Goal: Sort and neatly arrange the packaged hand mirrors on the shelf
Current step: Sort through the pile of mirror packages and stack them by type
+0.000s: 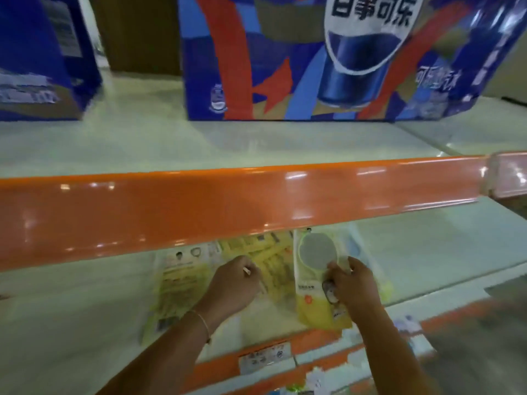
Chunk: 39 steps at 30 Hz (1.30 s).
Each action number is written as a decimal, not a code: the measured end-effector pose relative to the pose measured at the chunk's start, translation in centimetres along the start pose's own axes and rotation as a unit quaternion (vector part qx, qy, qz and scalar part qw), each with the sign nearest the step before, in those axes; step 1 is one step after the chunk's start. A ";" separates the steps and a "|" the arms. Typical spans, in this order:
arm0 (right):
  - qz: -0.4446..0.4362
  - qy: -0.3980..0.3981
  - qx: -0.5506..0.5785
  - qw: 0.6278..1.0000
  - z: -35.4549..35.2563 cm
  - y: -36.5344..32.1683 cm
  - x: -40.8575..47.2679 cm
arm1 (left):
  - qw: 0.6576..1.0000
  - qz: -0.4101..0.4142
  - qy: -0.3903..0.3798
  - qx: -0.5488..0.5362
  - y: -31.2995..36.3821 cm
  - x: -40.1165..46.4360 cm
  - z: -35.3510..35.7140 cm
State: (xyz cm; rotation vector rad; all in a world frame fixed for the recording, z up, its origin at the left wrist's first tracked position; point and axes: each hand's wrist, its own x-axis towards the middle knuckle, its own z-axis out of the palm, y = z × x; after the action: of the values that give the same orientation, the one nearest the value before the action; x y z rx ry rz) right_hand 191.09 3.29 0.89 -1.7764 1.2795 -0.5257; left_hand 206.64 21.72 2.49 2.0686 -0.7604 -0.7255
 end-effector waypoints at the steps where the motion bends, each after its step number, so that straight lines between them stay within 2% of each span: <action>1: -0.003 0.016 -0.002 1.000 -1.4 0.6 1.3 | 1.000 0.002 -0.003 0.012 0.6 0.6 1.1; 8: -0.009 0.012 -0.058 0.998 -6.0 2.5 8.4 | 0.999 0.003 -0.004 0.038 3.0 3.3 6.1; 13: -0.018 -0.004 -0.154 0.988 -6.2 2.6 10.4 | 0.998 0.002 0.019 0.063 3.3 4.6 7.2; 19: -0.048 0.026 -0.242 0.969 -6.2 3.1 10.7 | 0.994 0.002 0.047 0.100 2.9 5.0 7.2; 23: -0.074 0.082 -0.331 0.937 -5.8 2.1 9.9 | 0.991 0.010 0.065 0.119 2.5 4.8 6.8; 26: -0.135 0.101 -0.300 0.939 -3.9 0.6 8.5 | 0.989 0.015 0.077 0.123 2.0 4.2 6.0; 29: -0.184 0.055 -0.249 0.949 -0.6 -1.2 6.3 | 0.989 0.021 0.091 0.118 1.2 3.3 4.4; 33: -0.255 -0.030 -0.192 0.947 4.6 -3.2 2.0 | 0.974 0.031 0.152 0.164 -1.5 1.7 1.5; 37: -0.237 -0.128 -0.129 0.954 9.7 -4.7 -2.4 | 0.947 -0.002 0.240 0.215 -5.5 0.3 -1.8; 39: -0.220 -0.159 -0.106 0.957 11.9 -5.3 -4.2 | 0.932 -0.035 0.254 0.256 -8.0 -0.7 -3.5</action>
State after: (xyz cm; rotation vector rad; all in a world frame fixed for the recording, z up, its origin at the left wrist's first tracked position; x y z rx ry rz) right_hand 201.22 12.42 -0.53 -2.2389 0.7376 -0.3299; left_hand 210.75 27.86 -2.11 2.6076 -0.6154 0.0105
